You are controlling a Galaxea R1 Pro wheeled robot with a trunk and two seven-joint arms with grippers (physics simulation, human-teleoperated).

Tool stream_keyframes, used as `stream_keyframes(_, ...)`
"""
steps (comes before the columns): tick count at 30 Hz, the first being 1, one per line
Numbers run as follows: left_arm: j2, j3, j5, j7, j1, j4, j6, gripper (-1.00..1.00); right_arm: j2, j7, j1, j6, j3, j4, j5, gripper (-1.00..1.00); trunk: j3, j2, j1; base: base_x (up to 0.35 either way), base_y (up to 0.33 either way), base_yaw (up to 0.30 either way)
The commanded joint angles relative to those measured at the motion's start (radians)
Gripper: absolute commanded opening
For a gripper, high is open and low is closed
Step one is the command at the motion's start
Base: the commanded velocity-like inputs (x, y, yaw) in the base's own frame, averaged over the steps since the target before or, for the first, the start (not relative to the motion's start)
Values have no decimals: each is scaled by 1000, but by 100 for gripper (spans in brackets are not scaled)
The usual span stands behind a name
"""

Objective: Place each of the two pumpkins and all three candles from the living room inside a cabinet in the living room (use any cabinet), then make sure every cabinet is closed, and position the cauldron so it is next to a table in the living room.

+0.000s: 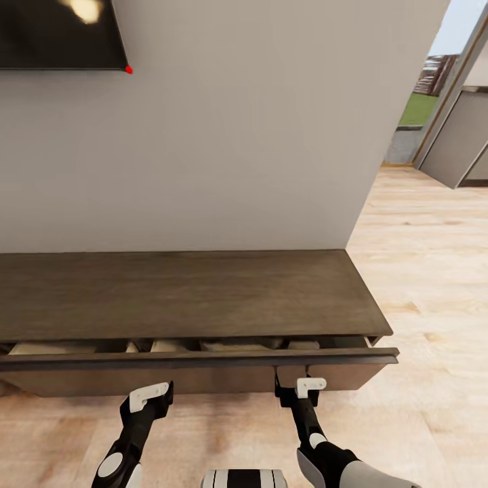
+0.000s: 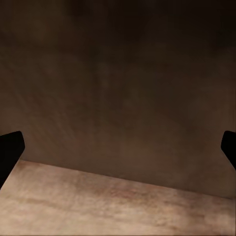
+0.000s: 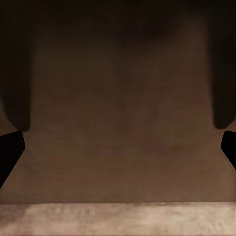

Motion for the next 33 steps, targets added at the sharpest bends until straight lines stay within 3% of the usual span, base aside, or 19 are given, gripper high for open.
stream_keyframes(1, 0, 0, 0, 0, 0, 0, 0, 100, 0, -1, -1, -1, -4, -1, 1, 100, 0, 0, 0, 152, 0, 0)
stream_keyframes(22, 0, -2, 2, 0, 0, 0, -3, 100, 1, 0, 0, -1, -3, -1, 1, 100, 0, 0, 0, 90, 0, 0)
stream_keyframes(33, 1, -1, 2, 0, 0, 0, 1, 100, 0, -1, -1, -1, -5, -1, 1, 100, 0, 0, 0, -233, 0, 0)
